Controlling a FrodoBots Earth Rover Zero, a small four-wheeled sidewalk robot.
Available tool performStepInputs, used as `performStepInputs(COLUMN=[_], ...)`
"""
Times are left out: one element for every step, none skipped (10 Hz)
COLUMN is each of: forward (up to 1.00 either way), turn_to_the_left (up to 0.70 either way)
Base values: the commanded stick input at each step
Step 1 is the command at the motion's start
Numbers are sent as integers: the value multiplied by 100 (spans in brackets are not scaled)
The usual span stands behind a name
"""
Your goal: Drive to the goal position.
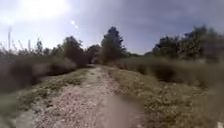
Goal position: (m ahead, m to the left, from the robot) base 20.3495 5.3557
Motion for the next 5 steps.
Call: performStepInputs(forward=[85, 85, 85, 85, 85], turn_to_the_left=[0, 0, 0, 34, 34])
